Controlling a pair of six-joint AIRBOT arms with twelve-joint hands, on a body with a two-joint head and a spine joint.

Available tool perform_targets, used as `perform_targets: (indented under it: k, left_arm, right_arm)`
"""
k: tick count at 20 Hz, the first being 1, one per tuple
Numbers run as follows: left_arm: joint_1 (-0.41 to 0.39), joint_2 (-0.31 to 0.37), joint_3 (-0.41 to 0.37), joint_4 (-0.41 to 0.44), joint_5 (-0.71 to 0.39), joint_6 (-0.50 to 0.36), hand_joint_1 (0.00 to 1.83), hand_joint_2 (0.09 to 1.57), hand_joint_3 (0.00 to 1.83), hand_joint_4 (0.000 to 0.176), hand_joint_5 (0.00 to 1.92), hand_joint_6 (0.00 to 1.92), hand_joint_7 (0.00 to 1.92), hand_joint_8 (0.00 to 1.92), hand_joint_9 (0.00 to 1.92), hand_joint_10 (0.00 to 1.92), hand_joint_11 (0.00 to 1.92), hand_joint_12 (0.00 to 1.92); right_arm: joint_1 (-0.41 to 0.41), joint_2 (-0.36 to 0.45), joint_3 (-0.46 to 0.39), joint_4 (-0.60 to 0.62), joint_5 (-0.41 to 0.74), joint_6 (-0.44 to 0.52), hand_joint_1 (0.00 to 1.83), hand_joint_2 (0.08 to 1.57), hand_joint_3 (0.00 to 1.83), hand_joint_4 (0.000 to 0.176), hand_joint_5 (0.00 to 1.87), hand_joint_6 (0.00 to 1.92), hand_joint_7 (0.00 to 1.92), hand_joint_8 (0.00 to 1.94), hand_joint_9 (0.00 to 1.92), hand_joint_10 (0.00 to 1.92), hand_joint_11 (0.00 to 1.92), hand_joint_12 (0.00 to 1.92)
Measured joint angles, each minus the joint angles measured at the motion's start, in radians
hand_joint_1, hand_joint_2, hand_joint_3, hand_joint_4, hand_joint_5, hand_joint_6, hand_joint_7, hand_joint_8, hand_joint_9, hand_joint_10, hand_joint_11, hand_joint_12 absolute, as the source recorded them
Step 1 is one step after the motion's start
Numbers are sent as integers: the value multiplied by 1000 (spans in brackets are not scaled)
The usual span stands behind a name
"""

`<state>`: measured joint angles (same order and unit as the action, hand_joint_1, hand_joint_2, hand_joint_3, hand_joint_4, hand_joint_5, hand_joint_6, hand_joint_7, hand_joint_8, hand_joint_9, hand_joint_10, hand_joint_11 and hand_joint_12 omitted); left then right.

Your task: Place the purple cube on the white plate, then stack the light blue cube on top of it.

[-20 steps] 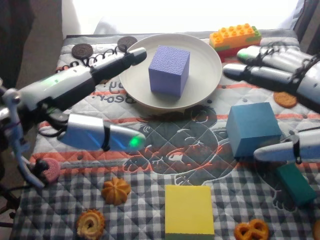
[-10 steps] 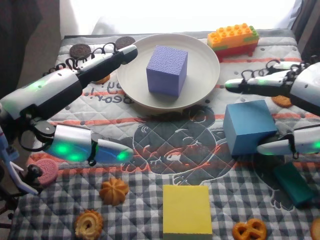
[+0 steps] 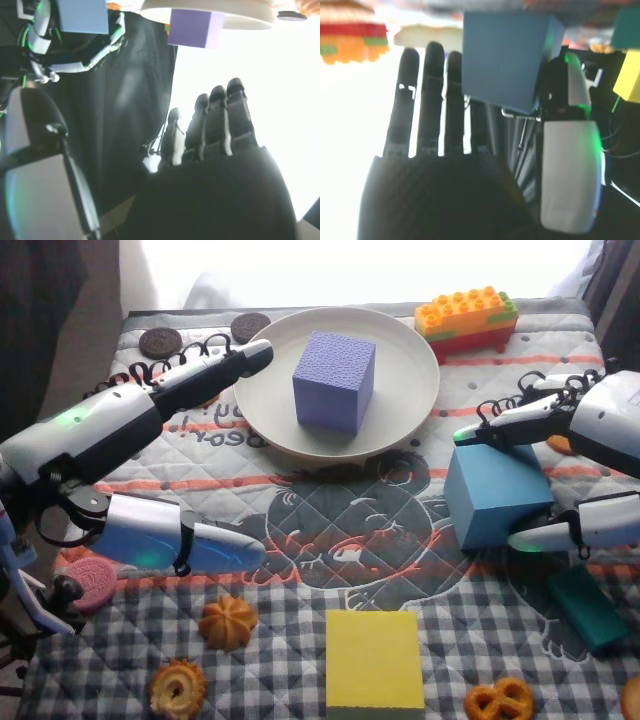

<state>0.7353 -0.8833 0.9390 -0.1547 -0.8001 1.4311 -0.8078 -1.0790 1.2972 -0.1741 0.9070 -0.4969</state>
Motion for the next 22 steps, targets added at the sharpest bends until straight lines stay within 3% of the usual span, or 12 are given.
perform_targets:
  k: [1,2,3,5,7,9,11,14,15,16,21,22]
  left_arm:
    - [6,0,0,-8,0,0,875,738,7,176,47,4,22,5,0,0,0,0]
    - [11,0,0,-11,0,0,873,740,8,176,48,4,23,5,0,0,0,0]
    - [17,0,0,-11,0,0,877,754,13,176,45,3,26,5,0,0,0,0]
    - [19,0,0,-11,2,0,864,748,8,176,41,1,37,8,0,0,0,0]
    - [29,0,0,-20,-5,0,838,739,2,176,53,5,45,8,0,0,0,0]
    - [39,0,0,-23,0,0,765,767,14,176,27,0,28,0,0,0,0,0]
    - [49,0,-3,-36,-3,0,735,775,15,176,17,0,35,3,0,0,0,0]
    - [61,0,-3,-49,-7,0,786,769,8,176,34,7,41,3,0,0,0,0]
    - [67,0,-3,-56,-9,0,803,781,12,176,39,8,30,0,0,0,0,0]
    - [68,0,-3,-61,-8,0,782,791,16,176,37,6,27,0,0,0,0,0]
    - [74,0,-3,-61,-8,0,763,792,10,173,22,0,23,0,0,0,0,0]
    - [74,-2,-2,-62,-7,0,762,788,7,173,28,3,24,1,0,0,0,0]
  right_arm:
    - [16,0,1,-27,-6,15,1191,1116,0,0,916,737,1061,749,1085,104,616,1179]
    - [31,1,1,-43,-3,32,1211,1139,0,0,864,990,1015,1011,1093,118,622,1211]
    - [48,1,1,-56,16,47,1239,1162,0,0,881,937,936,1285,943,845,629,1528]
    - [87,2,1,-66,55,52,1235,1181,0,0,886,906,859,1434,775,1318,648,1710]
    - [132,1,17,-72,75,53,1331,1127,0,0,880,1036,986,983,920,1203,764,1322]
    - [169,-14,52,-61,74,53,1213,1130,0,31,962,994,948,1055,805,753,519,1354]
    - [216,-43,86,-52,38,52,1350,1119,1,0,940,1076,986,929,872,1163,671,1163]
    - [290,-101,131,-60,-3,53,1222,1106,2,27,955,1006,1049,895,1025,508,744,1185]
    - [313,-125,153,-59,-19,53,1340,1087,0,0,974,946,1078,796,998,968,770,1180]
    - [325,-139,167,-58,-30,53,1370,1074,0,0,953,956,1119,709,1041,1018,803,1165]
    - [394,-229,241,-59,-121,53,1228,1099,1,22,960,1025,1078,828,1058,608,812,1261]
    - [404,-248,256,-60,-135,53,1236,1096,1,0,958,954,1091,895,1052,851,858,1459]
